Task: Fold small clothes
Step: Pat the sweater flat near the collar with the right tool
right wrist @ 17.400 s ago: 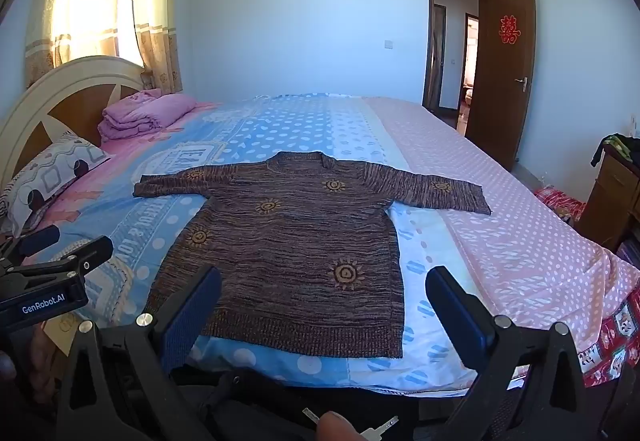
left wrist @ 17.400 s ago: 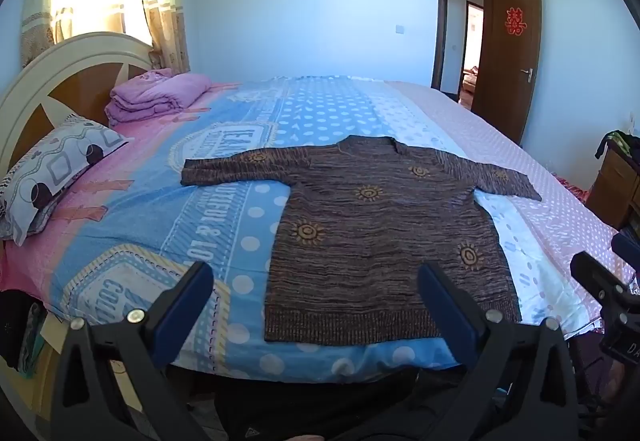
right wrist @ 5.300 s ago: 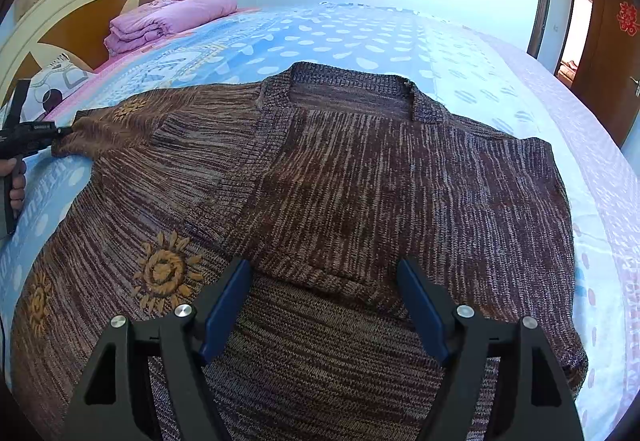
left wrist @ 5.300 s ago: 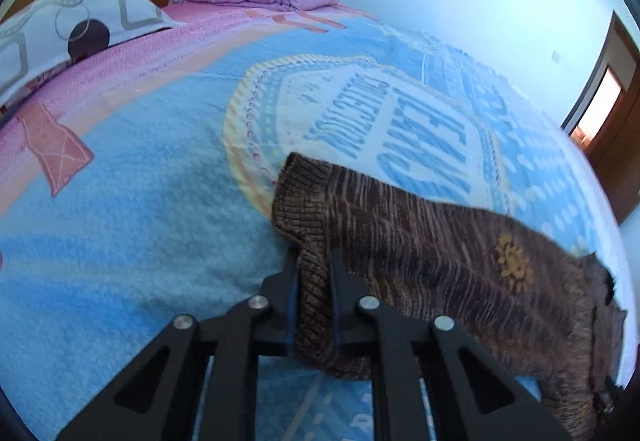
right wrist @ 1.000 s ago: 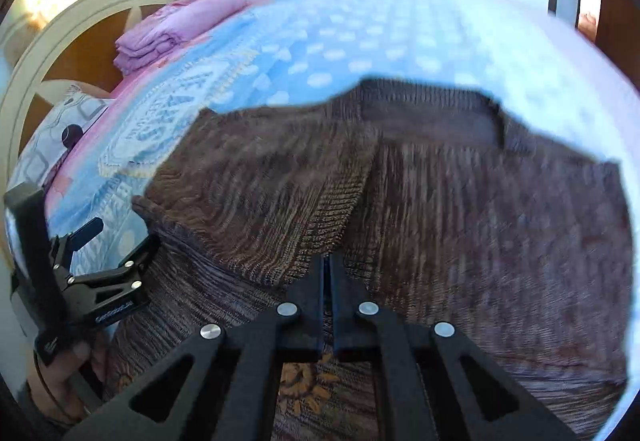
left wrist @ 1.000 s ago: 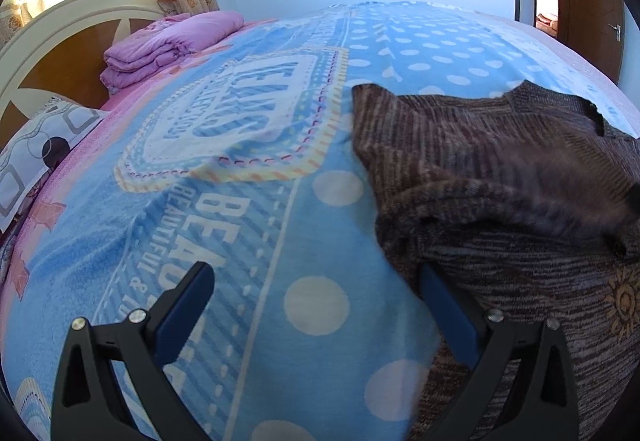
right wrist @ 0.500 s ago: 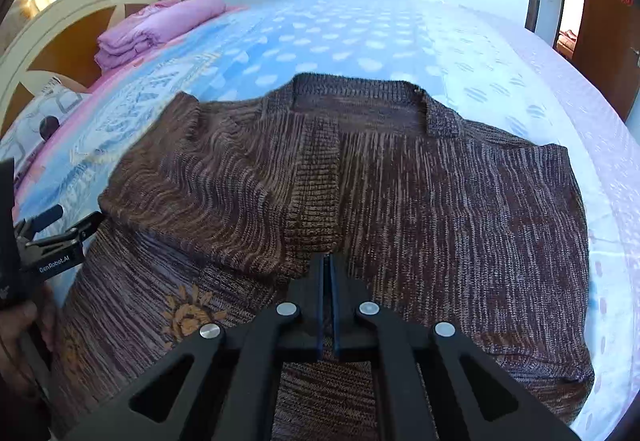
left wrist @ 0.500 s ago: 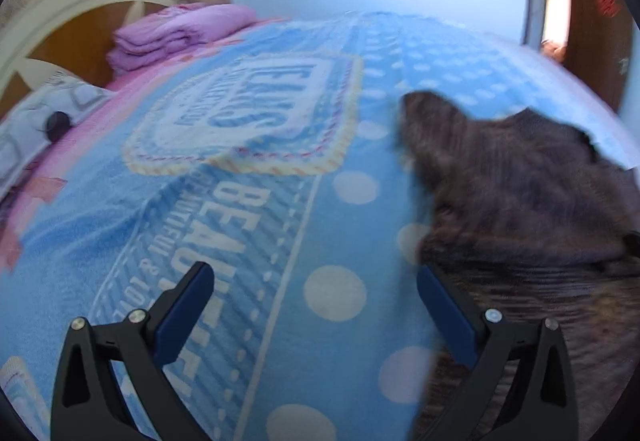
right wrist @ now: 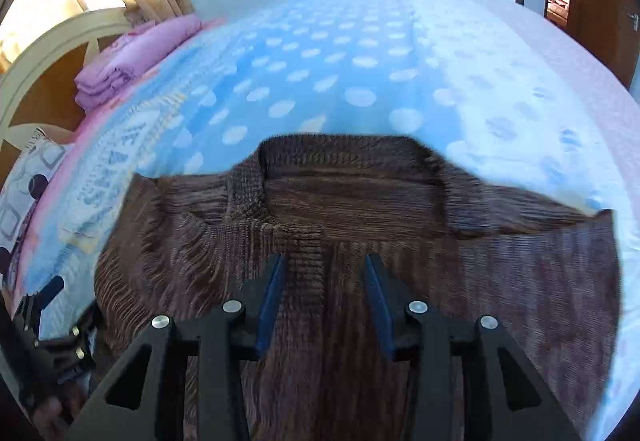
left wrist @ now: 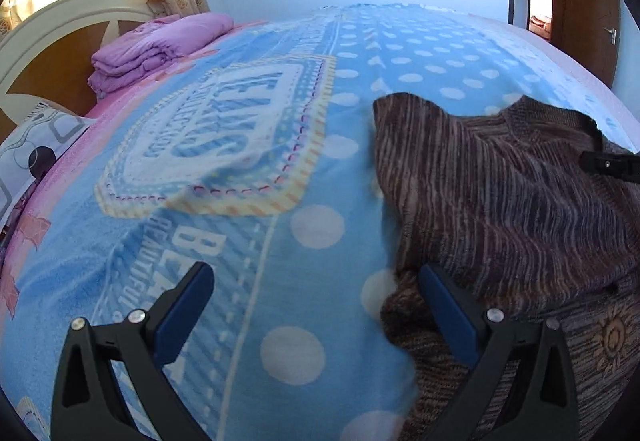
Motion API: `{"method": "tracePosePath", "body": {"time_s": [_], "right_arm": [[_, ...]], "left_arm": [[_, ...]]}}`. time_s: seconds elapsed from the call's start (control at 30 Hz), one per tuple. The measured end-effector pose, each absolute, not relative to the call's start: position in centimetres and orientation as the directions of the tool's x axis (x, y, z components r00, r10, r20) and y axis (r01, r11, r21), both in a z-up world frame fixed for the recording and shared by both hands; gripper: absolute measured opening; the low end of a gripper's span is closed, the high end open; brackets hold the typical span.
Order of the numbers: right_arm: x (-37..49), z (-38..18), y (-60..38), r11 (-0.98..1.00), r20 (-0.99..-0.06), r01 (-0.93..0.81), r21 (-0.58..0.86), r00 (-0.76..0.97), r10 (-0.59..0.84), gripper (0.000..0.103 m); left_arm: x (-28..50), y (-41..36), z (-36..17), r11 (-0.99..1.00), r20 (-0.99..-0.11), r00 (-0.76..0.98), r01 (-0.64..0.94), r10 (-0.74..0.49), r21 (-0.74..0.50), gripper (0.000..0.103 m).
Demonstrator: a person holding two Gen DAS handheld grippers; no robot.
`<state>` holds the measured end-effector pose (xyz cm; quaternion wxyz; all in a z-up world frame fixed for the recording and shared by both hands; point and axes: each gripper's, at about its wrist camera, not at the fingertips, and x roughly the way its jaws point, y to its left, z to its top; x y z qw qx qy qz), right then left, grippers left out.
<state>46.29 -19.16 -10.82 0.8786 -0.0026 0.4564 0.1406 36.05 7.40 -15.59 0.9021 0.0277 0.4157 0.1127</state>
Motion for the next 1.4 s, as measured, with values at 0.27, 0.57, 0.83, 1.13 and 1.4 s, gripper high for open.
{"method": "tracePosePath", "body": {"time_s": [0.27, 0.57, 0.83, 1.13, 1.4], "right_arm": [[45.1, -8.4, -20.0, 0.986, -0.705, -0.164, -0.042, 0.703, 0.087, 0.001], [44.3, -8.9, -21.0, 0.980, -0.743, -0.198, 0.009, 0.654, 0.139, 0.041], [37.9, -8.8, -19.6, 0.929, -0.741, -0.363, 0.077, 0.603, 0.297, 0.054], [38.8, -11.3, -20.4, 0.948, -0.802, -0.316, 0.022, 0.561, 0.205, 0.032], [37.3, -11.2, -21.6, 0.949, -0.801, -0.314, 0.003, 0.567, 0.190, 0.028]], "left_arm": [[35.5, 7.2, -15.7, 0.971, -0.744, 0.626, -0.184, 0.235, 0.151, 0.103], [34.3, 7.8, -14.9, 0.970, -0.727, 0.646, -0.205, 0.233, 0.129, 0.103], [29.7, 6.1, -13.4, 0.989, -0.706, 0.693, -0.103, 0.145, 0.102, 0.103], [31.4, 7.4, -16.1, 0.961, -0.754, 0.596, -0.171, 0.278, 0.219, 0.103], [31.0, 7.7, -16.5, 0.956, -0.759, 0.581, -0.202, 0.293, 0.215, 0.103]]}}
